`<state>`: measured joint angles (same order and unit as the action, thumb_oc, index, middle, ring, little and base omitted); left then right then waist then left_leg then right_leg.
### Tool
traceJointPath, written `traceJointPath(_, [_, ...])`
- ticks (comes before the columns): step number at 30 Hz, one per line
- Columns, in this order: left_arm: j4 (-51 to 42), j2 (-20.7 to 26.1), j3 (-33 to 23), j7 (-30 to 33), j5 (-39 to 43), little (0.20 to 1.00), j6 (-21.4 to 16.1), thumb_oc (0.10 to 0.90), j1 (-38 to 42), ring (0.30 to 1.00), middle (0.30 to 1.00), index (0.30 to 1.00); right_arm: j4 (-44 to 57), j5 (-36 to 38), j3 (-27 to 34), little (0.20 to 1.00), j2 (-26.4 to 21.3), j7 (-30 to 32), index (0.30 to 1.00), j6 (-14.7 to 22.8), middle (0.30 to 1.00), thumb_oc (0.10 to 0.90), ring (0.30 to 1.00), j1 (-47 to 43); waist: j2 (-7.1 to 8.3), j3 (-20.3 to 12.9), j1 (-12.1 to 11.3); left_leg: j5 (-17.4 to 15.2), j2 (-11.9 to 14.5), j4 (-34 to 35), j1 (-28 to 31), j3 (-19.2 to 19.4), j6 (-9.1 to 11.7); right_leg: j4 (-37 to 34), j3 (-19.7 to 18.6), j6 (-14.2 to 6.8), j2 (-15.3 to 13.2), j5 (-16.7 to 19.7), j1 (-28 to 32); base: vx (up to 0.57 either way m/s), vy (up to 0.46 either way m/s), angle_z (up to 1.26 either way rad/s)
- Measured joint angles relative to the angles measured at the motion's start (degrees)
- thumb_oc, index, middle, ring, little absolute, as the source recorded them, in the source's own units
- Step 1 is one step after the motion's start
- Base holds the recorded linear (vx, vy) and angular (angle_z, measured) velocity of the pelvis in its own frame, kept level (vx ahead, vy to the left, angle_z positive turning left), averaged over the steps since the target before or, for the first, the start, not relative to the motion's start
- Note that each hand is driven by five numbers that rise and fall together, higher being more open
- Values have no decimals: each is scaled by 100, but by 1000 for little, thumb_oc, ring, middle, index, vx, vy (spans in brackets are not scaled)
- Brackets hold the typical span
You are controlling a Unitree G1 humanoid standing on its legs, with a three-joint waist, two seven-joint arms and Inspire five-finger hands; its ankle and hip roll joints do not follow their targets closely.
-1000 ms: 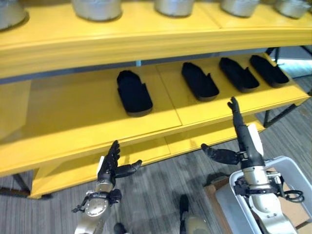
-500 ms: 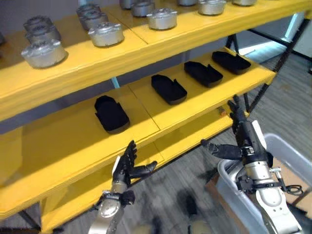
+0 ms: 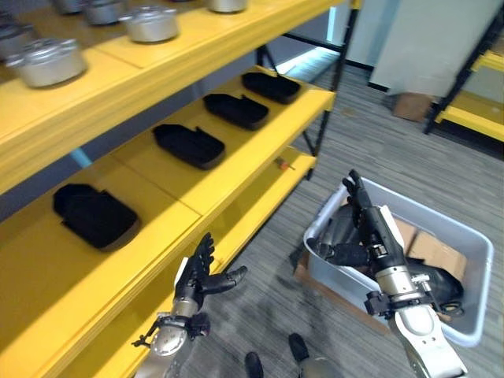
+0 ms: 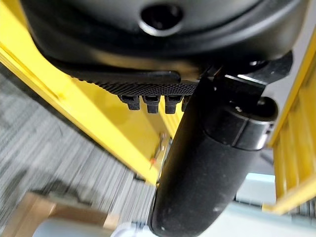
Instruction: Move parts from the plastic box to the shelf.
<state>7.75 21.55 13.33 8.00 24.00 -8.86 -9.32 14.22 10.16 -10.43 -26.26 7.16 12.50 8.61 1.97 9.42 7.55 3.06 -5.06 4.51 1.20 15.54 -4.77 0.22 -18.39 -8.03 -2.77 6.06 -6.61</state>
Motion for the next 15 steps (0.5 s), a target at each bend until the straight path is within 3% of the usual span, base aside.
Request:
traceJointPath(1, [-38, 23, -24, 17, 4, 1000, -1, 900, -2, 1000, 1000, 1000, -58, -19, -96, 1000, 61, 27, 1000, -3, 1000, 900, 1000, -140, -4, 14, -24, -17, 103, -22, -27, 418, -2, -143, 257, -54, 5, 122, -165, -111, -49, -239])
traceJointPath(2, [-182, 209, -145, 35, 8, 1000, -47, 900, -154, 1000, 1000, 1000, -296, -92, -462, 1000, 220, 56, 1000, -78, 1000, 900, 1000, -719, 106, 96, -537, -232, 395, -352, -128, 1233, -64, -203, 1836, 59, -18, -67, -586, -43, -90, -237])
traceJointPath(3, [-39, 209, -116, 23, 7, 1000, 11, 900, -7, 1000, 1000, 1000, -185, -112, -447, 1000, 160, 48, 1000, -53, 1000, 900, 1000, -706, -3, 150, -528, -299, 474, -453, -167, 1201, -66, 161, 2431, 147, -219, -133, -621, -34, -85, -190])
traceJointPath(4, [16, 109, -96, 0, 8, 1000, 27, 900, 28, 1000, 1000, 1000, -124, -115, -452, 1000, 99, 90, 1000, -52, 1000, 900, 1000, -680, -75, 151, -417, -343, 518, -517, -214, 1114, -80, 292, 2474, 123, -346, -148, -539, 19, -122, -30])
traceJointPath(5, [-19, -118, -119, 18, 12, 1000, -41, 900, 45, 1000, 1000, 1000, -242, -126, -494, 1000, 57, 137, 1000, -61, 1000, 900, 1000, -945, -261, 158, -513, -335, 723, -408, -121, 1397, -76, 776, 4178, 309, -1095, -283, -400, 23, -61, -38])
traceJointPath(7, [-22, -100, -106, 29, 44, 1000, -28, 900, 36, 1000, 1000, 1000, -261, -173, -503, 1000, 66, 132, 1000, -61, 1000, 900, 1000, -1087, -299, 166, -623, -344, 825, -427, -70, 1386, 67, 685, 3915, 129, -1394, -152, -130, 45, -120, -51])
traceJointPath(9, [-18, 137, -126, 14, 46, 1000, -25, 900, -15, 1000, 1000, 1000, -263, -249, -515, 1000, 148, 139, 1000, -58, 1000, 900, 1000, -1124, -11, 116, -614, -229, 716, -332, 11, 1352, 258, 361, 3496, -176, -1667, 328, 217, 58, -115, -10])
traceJointPath(10, [-9, 231, -142, 32, 45, 1000, -23, 900, -24, 1000, 1000, 1000, -266, -303, -516, 1000, 150, 144, 1000, -60, 1000, 900, 1000, -1127, 130, 80, -613, -168, 651, -261, 27, 1368, 404, 222, 3390, -310, -1704, 202, 309, 150, -235, -22])
traceJointPath(11, [31, 177, -167, 51, 44, 1000, -8, 900, -57, 1000, 1000, 1000, -320, -334, -510, 1000, 68, 154, 1000, -77, 1000, 900, 1000, -1194, -1, 136, -602, 25, 740, -134, 79, 1405, 605, 169, 3419, -275, -1535, 133, 243, 169, -258, -43])
traceJointPath(12, [33, 149, -165, 22, 38, 1000, 21, 900, -157, 1000, 1000, 1000, -335, -334, -476, 1000, 4, 153, 1000, -152, 1000, 900, 1000, -1088, -100, 133, -571, 164, 859, -7, 198, 1442, 636, -23, 3495, -172, -1360, 193, 348, 219, -303, -52])
traceJointPath(15, [54, -167, -211, 28, 37, 1000, 25, 900, -241, 1000, 1000, 1000, -338, -330, -361, 1000, -286, 153, 1000, -291, 1000, 900, 1000, -752, -125, 122, -442, 125, 1133, -22, 421, 1337, 814, -250, 3368, -107, -1046, 132, 594, 153, -293, -39])
